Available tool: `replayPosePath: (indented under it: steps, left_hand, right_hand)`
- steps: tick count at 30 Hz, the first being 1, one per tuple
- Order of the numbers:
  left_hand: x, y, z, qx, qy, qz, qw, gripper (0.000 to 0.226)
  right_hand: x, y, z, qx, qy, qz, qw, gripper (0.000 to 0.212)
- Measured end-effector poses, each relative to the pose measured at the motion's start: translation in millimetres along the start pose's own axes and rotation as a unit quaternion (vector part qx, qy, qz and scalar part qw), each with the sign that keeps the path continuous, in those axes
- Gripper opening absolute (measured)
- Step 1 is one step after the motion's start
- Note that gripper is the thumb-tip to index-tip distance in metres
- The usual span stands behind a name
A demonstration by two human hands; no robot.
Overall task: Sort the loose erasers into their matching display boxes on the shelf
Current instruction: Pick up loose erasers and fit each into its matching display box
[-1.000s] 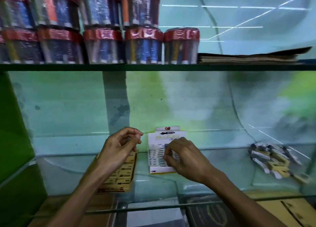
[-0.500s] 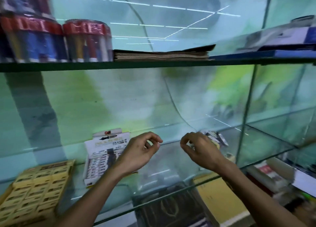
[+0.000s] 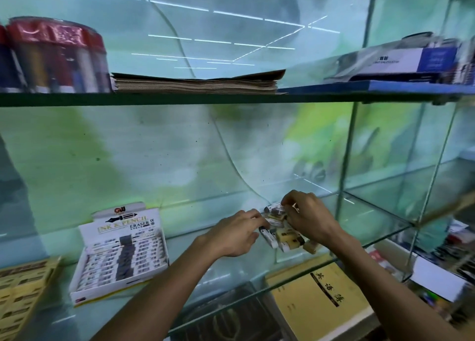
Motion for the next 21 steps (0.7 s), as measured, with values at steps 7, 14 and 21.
replayPosePath:
  steps: [7,14,21]
  left_hand:
    - [-9.7,4.7,10.5,-0.009,0.012,0.006,1.000,0.021]
    - [-36.6,34.9,48.9,-0.155,0.374,-0.111,0.908,0.015]
    - [-47.9,58.1,51.0,-0.160,0.557,-0.127,0.805,0.019]
  right_hand:
    - [-0.9,-2.3,8.3,0.012,-0.049,0.016,0.999,0.013]
    - [1.9,-4.2,31.3,0.047,-0.281,0.025,0.958,0.011]
    - [18.4,-4.0,87.8,0.028,-0.450,0.088,0.888,0.013]
Point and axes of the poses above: each hand's wrist, its own y-axis away from the middle knuckle, its own x-axis out of the palm, z = x × y, the point moved 4 cm from there along -y, towards the middle knuckle, and after that the axes turned 3 degrees about y, right-handed, at the moved point
